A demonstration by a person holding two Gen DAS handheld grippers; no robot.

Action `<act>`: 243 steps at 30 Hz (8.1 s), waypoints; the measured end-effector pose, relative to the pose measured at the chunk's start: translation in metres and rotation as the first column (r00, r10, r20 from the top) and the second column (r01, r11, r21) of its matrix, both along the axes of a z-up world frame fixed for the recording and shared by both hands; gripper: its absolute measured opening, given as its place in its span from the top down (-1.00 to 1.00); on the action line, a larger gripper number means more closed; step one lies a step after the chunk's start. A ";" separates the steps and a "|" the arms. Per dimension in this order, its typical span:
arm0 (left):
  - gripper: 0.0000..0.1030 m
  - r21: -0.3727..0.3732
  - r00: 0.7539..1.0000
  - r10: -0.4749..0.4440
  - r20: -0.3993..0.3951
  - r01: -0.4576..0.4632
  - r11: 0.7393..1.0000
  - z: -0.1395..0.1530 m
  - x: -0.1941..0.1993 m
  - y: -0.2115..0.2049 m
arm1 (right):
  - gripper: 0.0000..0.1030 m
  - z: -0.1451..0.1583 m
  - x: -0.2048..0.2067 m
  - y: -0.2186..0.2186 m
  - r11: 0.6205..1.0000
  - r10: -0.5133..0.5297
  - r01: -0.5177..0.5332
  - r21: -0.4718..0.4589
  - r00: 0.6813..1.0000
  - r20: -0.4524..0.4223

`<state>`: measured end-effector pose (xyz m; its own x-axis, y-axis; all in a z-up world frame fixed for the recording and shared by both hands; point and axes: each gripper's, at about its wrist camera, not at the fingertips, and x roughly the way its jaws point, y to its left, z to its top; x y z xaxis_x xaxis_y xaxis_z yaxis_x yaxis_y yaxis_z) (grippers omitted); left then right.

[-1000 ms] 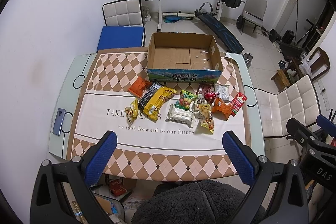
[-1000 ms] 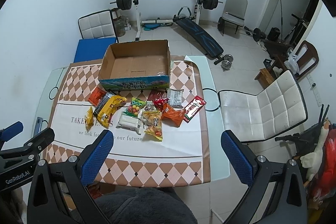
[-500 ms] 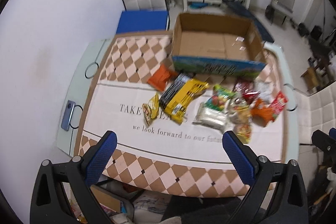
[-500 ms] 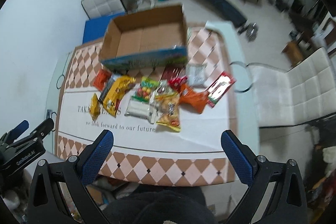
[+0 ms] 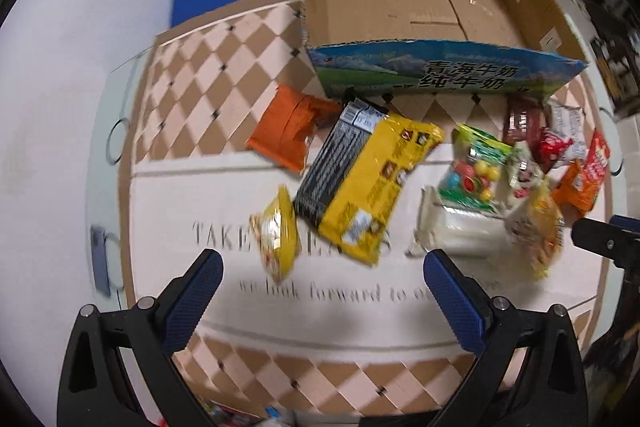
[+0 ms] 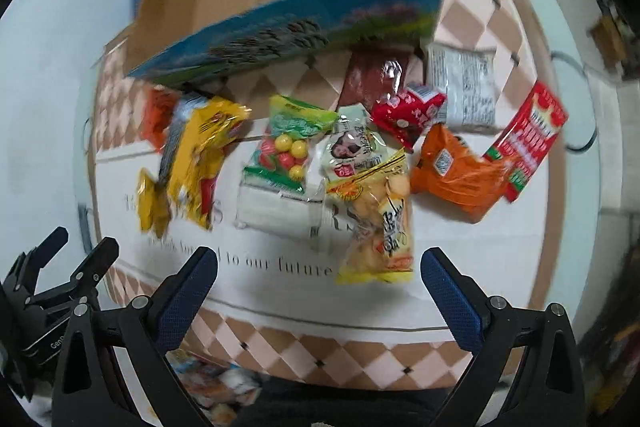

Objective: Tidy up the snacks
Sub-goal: 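Grasp the yellow-black snack bag with the left tool while the right tool grasps the green candy bag, then lift both held bags and carry them over the cardboard box, then open both tools to drop the bags into the box, then grasp the white packet with the left tool while the right tool grasps the yellow cookie bag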

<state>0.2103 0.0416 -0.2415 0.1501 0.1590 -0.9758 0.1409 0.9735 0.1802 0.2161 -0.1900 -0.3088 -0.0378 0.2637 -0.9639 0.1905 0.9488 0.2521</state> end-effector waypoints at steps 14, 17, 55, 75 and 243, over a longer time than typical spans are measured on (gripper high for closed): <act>-1.00 -0.091 0.925 -0.316 -0.212 0.303 0.949 -0.116 0.076 -0.025 | -1.00 -0.056 0.033 0.005 0.982 -0.186 0.186 -0.016 0.977 -0.108; -0.86 -0.134 0.918 -0.327 -0.226 0.303 0.944 -0.129 0.075 -0.027 | -0.99 -0.059 0.038 0.011 0.982 -0.190 0.190 -0.008 0.975 -0.114; -0.29 -0.257 0.926 -0.337 -0.167 0.289 0.922 -0.070 0.037 -0.004 | -0.22 -0.135 0.056 0.109 0.993 -0.121 0.118 -0.028 0.964 -0.235; -0.82 -0.218 0.894 -0.373 -0.250 0.323 0.921 -0.144 0.091 -0.037 | -0.42 -0.157 0.051 0.090 0.994 -0.102 0.107 0.002 0.960 -0.261; -0.55 -0.185 0.776 0.355 -0.521 -0.509 0.840 -0.204 -0.028 -0.073 | -0.80 -0.086 -0.018 -0.060 0.991 -0.137 0.137 -0.001 0.987 -0.080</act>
